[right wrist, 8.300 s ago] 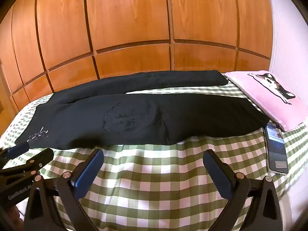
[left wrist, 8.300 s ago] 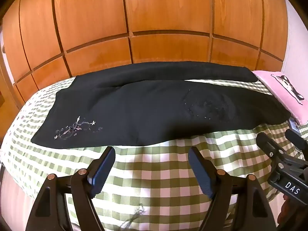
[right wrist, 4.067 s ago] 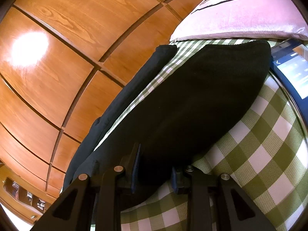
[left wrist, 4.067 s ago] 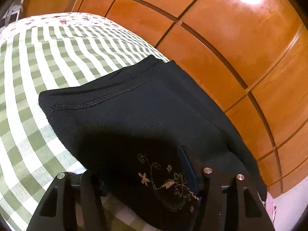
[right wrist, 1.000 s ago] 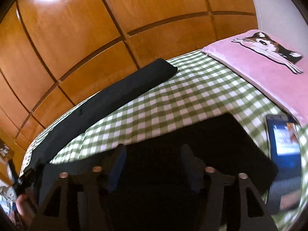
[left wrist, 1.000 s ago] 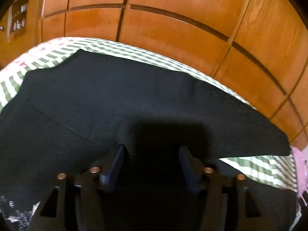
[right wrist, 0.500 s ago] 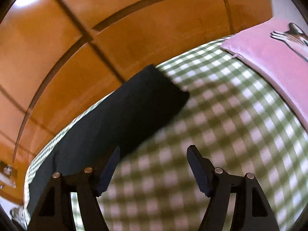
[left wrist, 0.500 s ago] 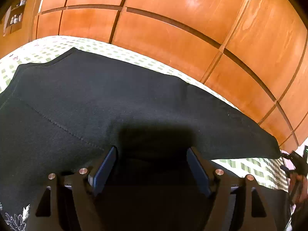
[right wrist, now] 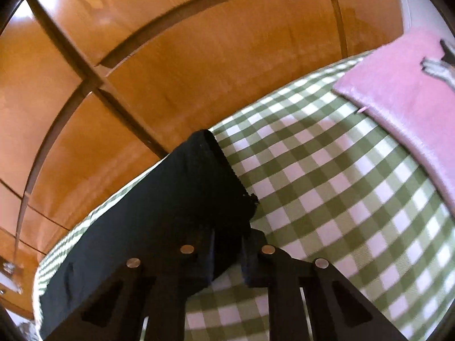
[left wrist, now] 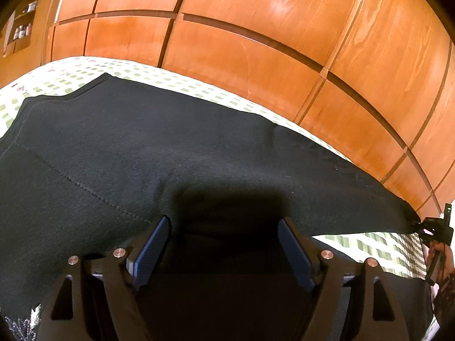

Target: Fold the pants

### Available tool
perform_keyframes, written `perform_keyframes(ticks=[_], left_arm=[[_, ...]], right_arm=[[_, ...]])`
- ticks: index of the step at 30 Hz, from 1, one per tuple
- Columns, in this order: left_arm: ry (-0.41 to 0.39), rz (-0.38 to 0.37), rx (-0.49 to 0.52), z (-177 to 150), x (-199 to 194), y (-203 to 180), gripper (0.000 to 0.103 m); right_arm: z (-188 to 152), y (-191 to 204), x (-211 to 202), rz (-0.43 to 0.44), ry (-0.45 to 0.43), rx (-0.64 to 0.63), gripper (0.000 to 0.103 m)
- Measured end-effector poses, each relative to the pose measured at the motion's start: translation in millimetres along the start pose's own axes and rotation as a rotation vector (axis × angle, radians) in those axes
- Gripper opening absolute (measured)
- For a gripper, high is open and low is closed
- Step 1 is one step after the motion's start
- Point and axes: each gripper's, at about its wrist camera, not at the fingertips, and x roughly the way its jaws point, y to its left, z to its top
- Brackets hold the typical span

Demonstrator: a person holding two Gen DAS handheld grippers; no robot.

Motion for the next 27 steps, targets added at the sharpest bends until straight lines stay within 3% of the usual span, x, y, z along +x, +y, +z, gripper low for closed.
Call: perform_keyframes(ticks=[6,11,15,16,18,19,21,22,27], left_arm=[[0.001,-0.004,-0.003,0,0,0,0.080],[0.003,-0.018,-0.015,1,-1,3,0.081],[0.005,-0.023,-0.019,2,-3,4,0.081],[0.007,-0.026,-0.019,3,-3,5,0.081],[0.008,-0.034,-0.026,4,-5,6,0.081],[0.007,-0.040,-0.030,5,-5,7,0.081],[0.007,-0.048,-0.037,5,-6,8,0.081],[0.007,-0.047,-0.036,5,-6,7,0.081],[0.009,-0.041,-0.032,6,-8,5,0.081]], right_arm=[[-16,-13,-48,-0.045,-0.036,-0.075,0.013],[-41,-42,-90,-0.018,-0.049,0.040,0.013],[-67,-74,-89,-0.032,0.016,0.127,0.014],[-75,-84,-85,-0.056,0.052,0.159,0.023],[-82,-92,-90,-0.049,0.041,0.195,0.026],[-83,-94,-96,-0.053,0.033,0.212,0.035],[-81,-85,-116,-0.151,-0.003,0.193,0.047],[-81,-81,-124,-0.168,-0.025,0.176,0.047],[-84,-18,-149,-0.083,-0.140,-0.030,0.047]])
